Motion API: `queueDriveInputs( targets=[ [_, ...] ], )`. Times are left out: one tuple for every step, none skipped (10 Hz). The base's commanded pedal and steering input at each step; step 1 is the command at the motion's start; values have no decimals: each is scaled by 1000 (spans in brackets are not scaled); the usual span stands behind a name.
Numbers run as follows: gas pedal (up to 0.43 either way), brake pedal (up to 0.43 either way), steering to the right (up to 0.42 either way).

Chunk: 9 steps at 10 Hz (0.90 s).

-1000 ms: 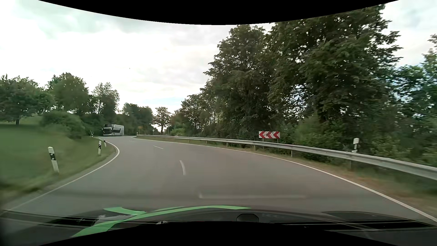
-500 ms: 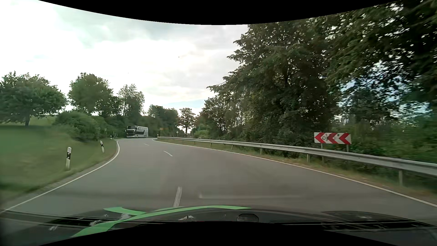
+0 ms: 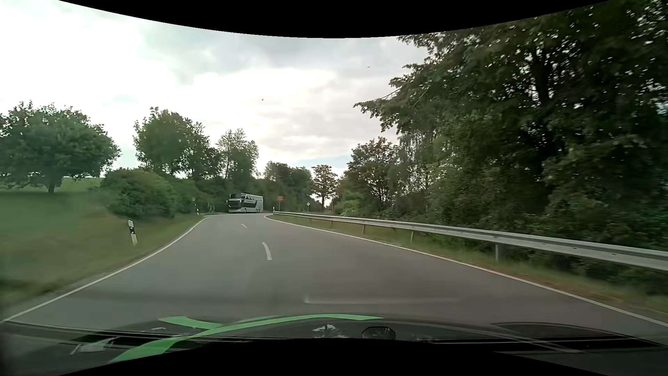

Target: Follow the waypoints while adhering to traffic rules and regulations

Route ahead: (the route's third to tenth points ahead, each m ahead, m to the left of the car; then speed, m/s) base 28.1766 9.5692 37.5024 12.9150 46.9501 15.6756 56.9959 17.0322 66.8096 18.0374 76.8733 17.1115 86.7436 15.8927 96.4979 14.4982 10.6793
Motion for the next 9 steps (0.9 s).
queueDriveInputs(
  targets=[
    [240, 0, -118],
    [240, 0, -118],
    [248, 0, -118],
    [260, 0, -116],
    [268, 0, -113],
    [268, 0, -111],
    [268, 0, -109],
    [280, 0, -105],
    [280, 0, -101]
  ],
)
